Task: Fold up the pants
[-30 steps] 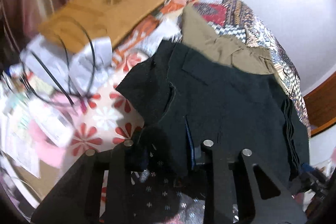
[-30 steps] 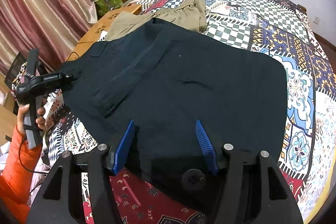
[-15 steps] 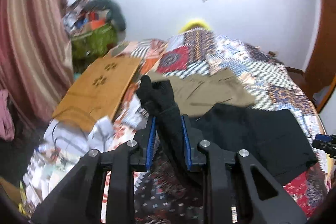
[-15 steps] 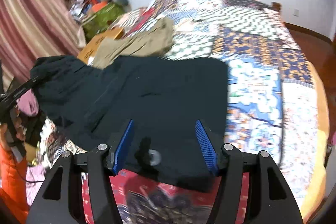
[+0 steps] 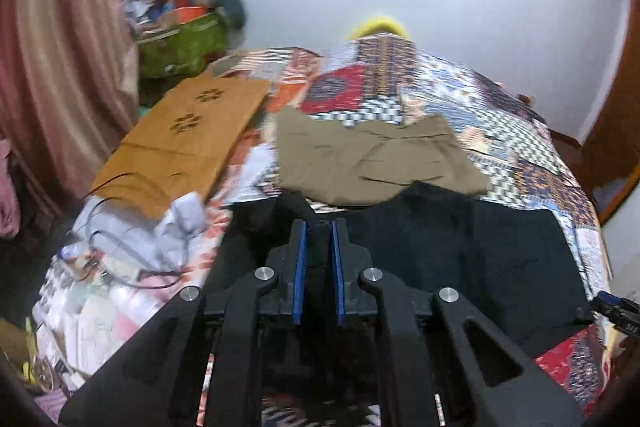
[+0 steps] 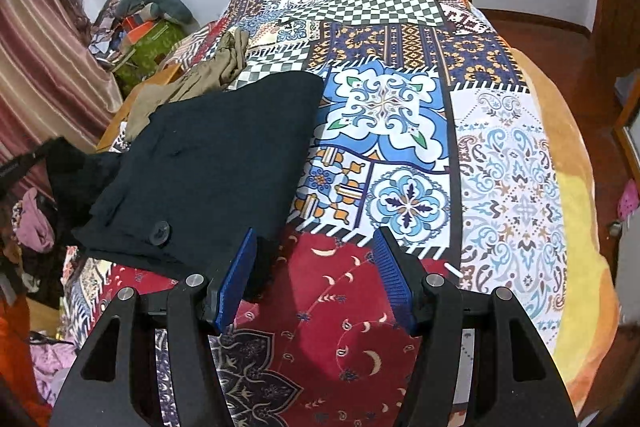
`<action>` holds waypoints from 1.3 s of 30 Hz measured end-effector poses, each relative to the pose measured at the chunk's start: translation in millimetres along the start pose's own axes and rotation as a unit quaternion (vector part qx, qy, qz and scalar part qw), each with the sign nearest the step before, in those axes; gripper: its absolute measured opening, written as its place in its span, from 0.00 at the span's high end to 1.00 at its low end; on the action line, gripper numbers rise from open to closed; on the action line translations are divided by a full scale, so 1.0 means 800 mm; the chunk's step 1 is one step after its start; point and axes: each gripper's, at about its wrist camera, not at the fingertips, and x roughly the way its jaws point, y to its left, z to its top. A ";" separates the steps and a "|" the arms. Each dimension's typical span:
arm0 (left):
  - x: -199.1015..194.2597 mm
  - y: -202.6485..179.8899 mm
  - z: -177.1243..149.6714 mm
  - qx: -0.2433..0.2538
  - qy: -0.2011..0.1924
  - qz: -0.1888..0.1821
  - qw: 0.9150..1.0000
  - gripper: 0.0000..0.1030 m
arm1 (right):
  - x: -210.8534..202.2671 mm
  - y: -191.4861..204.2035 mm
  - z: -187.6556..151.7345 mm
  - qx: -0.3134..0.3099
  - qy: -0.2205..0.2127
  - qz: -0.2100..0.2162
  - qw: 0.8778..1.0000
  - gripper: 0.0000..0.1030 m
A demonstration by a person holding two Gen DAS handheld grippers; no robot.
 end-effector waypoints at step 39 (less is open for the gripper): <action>0.134 0.116 -0.098 -0.228 0.160 -0.070 0.958 0.73 | 0.033 0.058 0.006 -0.046 0.024 0.020 0.998 0.41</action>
